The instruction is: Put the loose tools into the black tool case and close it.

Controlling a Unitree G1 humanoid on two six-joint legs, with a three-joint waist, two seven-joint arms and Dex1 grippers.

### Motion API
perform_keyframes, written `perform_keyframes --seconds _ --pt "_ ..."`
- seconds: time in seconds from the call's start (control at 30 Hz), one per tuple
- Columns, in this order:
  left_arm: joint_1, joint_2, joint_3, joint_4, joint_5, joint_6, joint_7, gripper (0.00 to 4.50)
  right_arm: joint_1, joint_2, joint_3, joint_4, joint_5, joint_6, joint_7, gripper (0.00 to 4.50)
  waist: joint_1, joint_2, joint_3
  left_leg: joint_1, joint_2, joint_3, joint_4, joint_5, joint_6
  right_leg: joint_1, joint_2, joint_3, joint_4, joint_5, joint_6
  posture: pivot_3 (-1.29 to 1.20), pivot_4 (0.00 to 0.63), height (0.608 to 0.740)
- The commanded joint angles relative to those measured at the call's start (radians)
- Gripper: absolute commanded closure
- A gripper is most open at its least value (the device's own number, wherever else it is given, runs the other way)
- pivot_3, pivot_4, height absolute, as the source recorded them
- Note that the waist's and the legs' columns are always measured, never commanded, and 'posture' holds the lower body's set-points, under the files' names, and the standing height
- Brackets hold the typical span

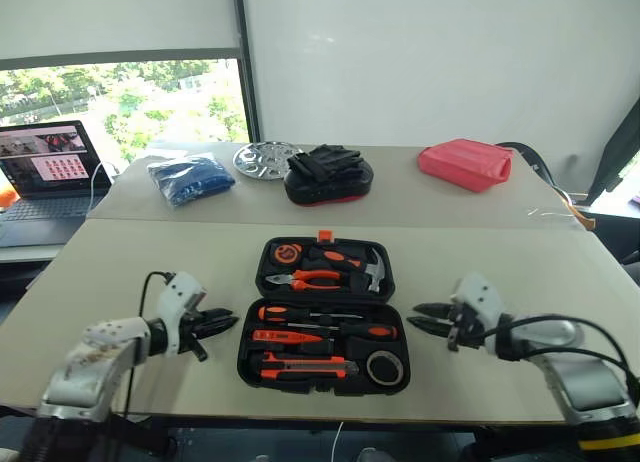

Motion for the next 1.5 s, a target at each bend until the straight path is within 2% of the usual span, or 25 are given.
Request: perform_keyframes --seconds 0.03,0.1,0.17,0.33,0.47,0.7,0.8,0.9,1.07,1.13,1.3,1.5 --pt "-0.129 0.043 0.007 0.011 -0.068 0.197 -0.002 2.08 -0.112 -0.029 -0.067 -0.096 0.180 0.286 -0.025 1.78 0.000 -0.001 0.000 0.000 0.000 0.000 0.000 0.000 0.000 0.000 0.000 0.000 0.000 0.000 0.000 0.00 0.150 0.740" --pt "-0.207 0.069 -0.016 0.013 -0.108 0.325 -0.025 1.36 -0.184 -0.086 -0.022 -0.120 0.193 0.478 -0.055 1.05 0.000 -0.002 0.001 -0.002 0.000 -0.001 0.001 0.002 0.000 -0.001 0.000 -0.001 0.001 0.000 0.000 0.00 0.150 0.740" --pt "-0.285 0.071 -0.036 0.036 -0.136 0.431 -0.025 1.36 -0.265 -0.115 0.023 -0.115 0.220 0.637 -0.071 1.05 0.001 -0.002 0.001 -0.001 0.000 -0.001 0.000 0.002 0.000 0.000 0.000 -0.001 0.000 0.000 0.000 0.00 0.150 0.740" --pt "-0.547 -0.030 -0.109 0.234 -0.099 0.614 0.095 1.36 -0.513 -0.015 0.079 0.054 0.232 0.933 -0.187 1.05 0.001 -0.003 0.002 -0.003 -0.002 -0.003 0.001 0.002 0.000 -0.001 0.000 -0.002 0.001 0.000 0.000 0.00 0.150 0.740" --pt "-0.634 -0.102 -0.157 0.321 -0.071 0.632 0.150 1.36 -0.625 0.065 0.110 0.188 0.176 1.014 -0.295 1.05 0.000 -0.002 0.002 -0.005 -0.002 -0.003 0.000 0.002 0.000 -0.003 0.000 -0.002 0.001 0.000 0.000 0.00 0.150 0.740" --pt "-0.673 -0.165 -0.172 0.390 -0.047 0.614 0.201 1.36 -0.671 0.105 0.151 0.292 0.123 0.989 -0.365 1.05 0.002 -0.002 0.002 -0.015 -0.002 -0.002 0.000 0.003 -0.001 -0.014 -0.002 -0.002 0.008 0.000 0.000 0.00 0.150 0.740" --pt "-0.675 -0.173 -0.178 0.396 -0.041 0.612 0.210 1.30 -0.676 0.109 0.171 0.313 0.110 0.975 -0.368 1.78 0.002 -0.002 0.002 -0.015 -0.003 -0.002 0.000 0.003 -0.002 -0.014 -0.002 -0.002 0.008 0.000 0.000 0.00 0.150 0.740" --pt "-0.677 -0.176 -0.174 0.394 -0.037 0.612 0.218 2.01 -0.680 0.103 0.202 0.324 0.104 0.975 -0.359 2.82 0.001 -0.002 0.002 -0.015 -0.003 -0.002 0.000 0.004 -0.002 -0.015 -0.002 -0.001 0.007 0.000 0.000 0.00 0.150 0.740" --pt "-0.677 -0.181 -0.167 0.378 -0.034 0.617 0.232 3.86 -0.689 0.103 0.229 0.343 0.094 0.964 -0.352 4.50 0.002 -0.002 0.002 -0.014 -0.003 -0.003 0.001 0.005 -0.004 -0.014 -0.002 -0.002 0.007 0.000 -0.001 0.00 0.150 0.740" --pt "-0.674 -0.184 -0.163 0.365 -0.036 0.625 0.236 4.49 -0.692 0.107 0.226 0.349 0.094 0.966 -0.354 4.50 0.002 -0.002 0.002 -0.013 -0.003 -0.003 0.001 0.006 -0.005 -0.013 -0.002 -0.002 0.008 0.001 -0.001 0.00 0.150 0.740" --pt "-0.648 -0.193 -0.139 0.335 -0.045 0.611 0.254 4.49 -0.679 0.124 0.187 0.337 0.113 0.935 -0.349 4.50 0.000 -0.002 0.002 -0.010 -0.003 -0.003 0.001 0.007 -0.006 -0.011 -0.002 -0.001 0.008 0.001 -0.001 0.00 0.150 0.740" --pt "-0.525 -0.230 0.022 0.227 -0.122 0.414 0.201 4.49 -0.511 0.122 0.063 0.145 0.163 0.570 -0.213 4.50 -0.002 -0.002 0.002 -0.011 -0.002 -0.003 0.001 0.007 -0.006 -0.012 -0.002 -0.001 0.008 0.001 -0.001 0.00 0.150 0.740"
